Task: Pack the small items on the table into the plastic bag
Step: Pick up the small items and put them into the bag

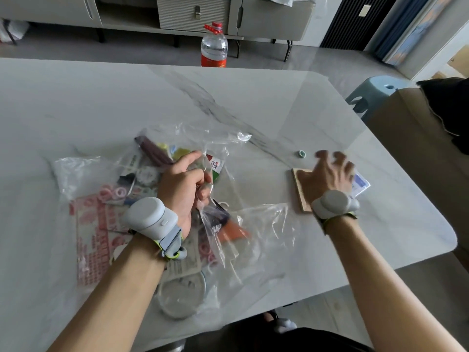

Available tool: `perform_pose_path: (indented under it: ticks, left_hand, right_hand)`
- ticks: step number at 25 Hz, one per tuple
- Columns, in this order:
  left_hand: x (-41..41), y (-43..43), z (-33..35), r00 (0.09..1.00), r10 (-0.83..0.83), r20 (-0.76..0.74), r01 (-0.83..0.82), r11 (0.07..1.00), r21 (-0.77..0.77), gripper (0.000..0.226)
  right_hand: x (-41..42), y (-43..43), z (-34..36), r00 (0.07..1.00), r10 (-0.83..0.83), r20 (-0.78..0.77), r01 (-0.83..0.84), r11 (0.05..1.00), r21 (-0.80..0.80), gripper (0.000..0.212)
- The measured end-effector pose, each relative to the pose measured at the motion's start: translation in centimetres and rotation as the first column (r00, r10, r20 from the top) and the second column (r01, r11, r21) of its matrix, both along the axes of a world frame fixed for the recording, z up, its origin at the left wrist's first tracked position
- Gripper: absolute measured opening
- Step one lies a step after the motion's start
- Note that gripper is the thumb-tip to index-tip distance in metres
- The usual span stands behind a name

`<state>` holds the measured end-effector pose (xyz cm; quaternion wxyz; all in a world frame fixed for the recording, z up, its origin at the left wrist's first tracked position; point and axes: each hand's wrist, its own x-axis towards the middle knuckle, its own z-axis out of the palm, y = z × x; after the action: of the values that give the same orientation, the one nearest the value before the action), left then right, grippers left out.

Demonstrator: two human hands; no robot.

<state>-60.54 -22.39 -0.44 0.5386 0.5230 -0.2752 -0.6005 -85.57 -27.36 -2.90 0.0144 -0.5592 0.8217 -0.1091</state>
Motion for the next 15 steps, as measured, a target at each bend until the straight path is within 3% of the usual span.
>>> perform_pose_path:
  ticks: [2,4,10,15]
  left_hand:
    - [0.2,0.0,-0.2,1.0,0.006,0.011,-0.006,1.0,0.007,0.06]
    - [0.2,0.0,-0.3,1.0,0.014,0.028,-0.014,1.0,0.007,0.06]
    - [-0.1,-0.1,-0.5,0.999,0.013,0.035,-0.014,1.0,0.007,0.06]
    - [0.2,-0.1,-0.4,0.999,0.008,0.038,-0.008,1.0,-0.002,0.058]
  right_hand:
    - [-3.6,-0.5,-0.8,0.977,-0.21,0.047,0.207,0.977,0.057,0.065]
    - [-5.0,-0.1,-1.6,0.948,-0.309,0.08,0.295,0.943,0.151,0.068]
    - [-4.4,0.0,-0.5,0.945,-0.28,0.17,0.249,0.951,0.181,0.075]
    - [-3.4,0.5,-0.3,0.982,-0.17,0.085,0.135,0.939,0.317,0.096]
